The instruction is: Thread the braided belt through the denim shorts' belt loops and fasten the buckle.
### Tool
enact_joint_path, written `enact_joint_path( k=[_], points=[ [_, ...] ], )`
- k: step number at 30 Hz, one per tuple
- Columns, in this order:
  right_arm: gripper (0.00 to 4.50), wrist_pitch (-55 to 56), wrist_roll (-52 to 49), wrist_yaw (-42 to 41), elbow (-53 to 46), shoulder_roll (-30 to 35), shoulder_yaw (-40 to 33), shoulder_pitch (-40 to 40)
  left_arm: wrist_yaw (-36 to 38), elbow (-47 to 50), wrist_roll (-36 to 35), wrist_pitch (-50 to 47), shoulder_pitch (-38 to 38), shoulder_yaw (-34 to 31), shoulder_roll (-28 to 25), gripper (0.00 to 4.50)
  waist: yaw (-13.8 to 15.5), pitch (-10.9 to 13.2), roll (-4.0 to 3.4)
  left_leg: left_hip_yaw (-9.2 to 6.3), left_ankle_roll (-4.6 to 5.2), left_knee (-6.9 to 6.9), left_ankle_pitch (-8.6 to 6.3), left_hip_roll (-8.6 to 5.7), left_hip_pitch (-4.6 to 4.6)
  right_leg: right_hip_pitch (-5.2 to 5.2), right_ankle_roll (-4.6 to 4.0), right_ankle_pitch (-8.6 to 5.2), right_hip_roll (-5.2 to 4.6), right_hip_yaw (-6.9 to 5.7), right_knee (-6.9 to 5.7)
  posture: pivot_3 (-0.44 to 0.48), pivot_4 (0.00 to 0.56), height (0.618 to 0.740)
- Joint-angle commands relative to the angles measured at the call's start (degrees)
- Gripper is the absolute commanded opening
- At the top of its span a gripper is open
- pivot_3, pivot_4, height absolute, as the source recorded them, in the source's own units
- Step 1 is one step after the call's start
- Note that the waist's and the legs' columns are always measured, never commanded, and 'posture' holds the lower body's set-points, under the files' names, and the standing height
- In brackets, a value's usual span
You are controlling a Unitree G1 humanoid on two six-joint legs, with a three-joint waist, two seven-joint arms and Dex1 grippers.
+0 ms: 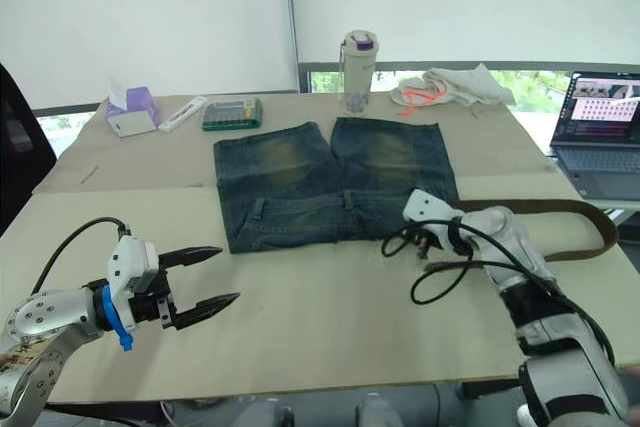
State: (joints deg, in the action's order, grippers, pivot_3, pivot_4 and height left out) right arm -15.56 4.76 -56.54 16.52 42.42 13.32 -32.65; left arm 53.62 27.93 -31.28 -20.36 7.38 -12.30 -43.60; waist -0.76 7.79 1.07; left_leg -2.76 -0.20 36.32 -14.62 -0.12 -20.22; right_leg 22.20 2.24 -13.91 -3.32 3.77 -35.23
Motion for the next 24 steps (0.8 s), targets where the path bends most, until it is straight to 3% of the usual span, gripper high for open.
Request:
enact_joint_path(
  k=[1, 7, 10, 13, 20, 24],
  points=[
    [0.02, -5.1, -2.8, -3.6, -9.3, 3.6, -2.3, 5.0, -0.2, 1.5, -0.2, -0.3, -1.0, 0.1, -0.5, 4.50, 0.2, 0.0, -0.01, -0.04, 0.00, 0.00, 0.00, 0.00, 0.00, -0.01, 0.00, 0.00, 0.00, -0.05, 0.01, 0.000, 0.150, 0.740],
    [0.02, -13.0, -7.1, -4.5, -21.0, 7.2, -6.0, 11.9, 0.1, 1.3, 0.3, -0.1, -0.9, 0.8, -0.6, 4.50, 0.1, 0.0, 0.00, -0.05, 0.00, 0.01, 0.00, -0.01, -0.02, -0.02, 0.01, -0.01, 0.00, -0.09, 0.01, 0.000, 0.150, 0.740],
    [0.02, -7.9, -6.3, -1.8, -20.4, 6.7, -7.2, 11.7, 0.2, 1.1, 0.5, -0.3, -1.5, 1.8, -0.6, 4.50, -0.1, 0.0, 0.00, -0.03, 0.00, 0.03, 0.00, 0.00, -0.02, -0.02, 0.01, -0.01, 0.01, -0.08, 0.02, 0.000, 0.150, 0.740],
    [1.06, -4.0, -8.3, -4.7, -20.4, 8.6, -8.7, 12.4, 0.3, 0.6, 0.6, -0.4, -2.6, 2.6, -0.6, 4.50, -0.1, 0.0, 0.00, 0.03, 0.00, 0.03, 0.00, -0.01, -0.01, -0.01, 0.01, -0.01, 0.05, -0.07, 0.02, 0.000, 0.150, 0.740],
    [3.50, -10.3, -17.8, -11.5, -24.4, 16.2, -19.2, 17.8, 1.0, 1.0, 0.0, -1.4, -3.7, 2.9, -0.9, 4.50, 0.1, 0.0, -0.01, 0.00, 0.00, 0.04, 0.00, -0.01, -0.06, -0.03, 0.03, -0.02, -0.02, -0.06, 0.05, 0.000, 0.150, 0.740],
    [3.50, -7.5, -16.3, -12.2, -20.5, 19.8, -19.6, 21.2, 0.9, 1.4, 0.3, -1.5, -3.8, 3.8, -0.5, 4.50, 0.0, 0.0, 0.04, 0.01, 0.01, 0.04, 0.00, 0.03, -0.02, -0.08, 0.03, -0.03, 0.05, -0.07, 0.08, 0.000, 0.150, 0.740]
  ],
)
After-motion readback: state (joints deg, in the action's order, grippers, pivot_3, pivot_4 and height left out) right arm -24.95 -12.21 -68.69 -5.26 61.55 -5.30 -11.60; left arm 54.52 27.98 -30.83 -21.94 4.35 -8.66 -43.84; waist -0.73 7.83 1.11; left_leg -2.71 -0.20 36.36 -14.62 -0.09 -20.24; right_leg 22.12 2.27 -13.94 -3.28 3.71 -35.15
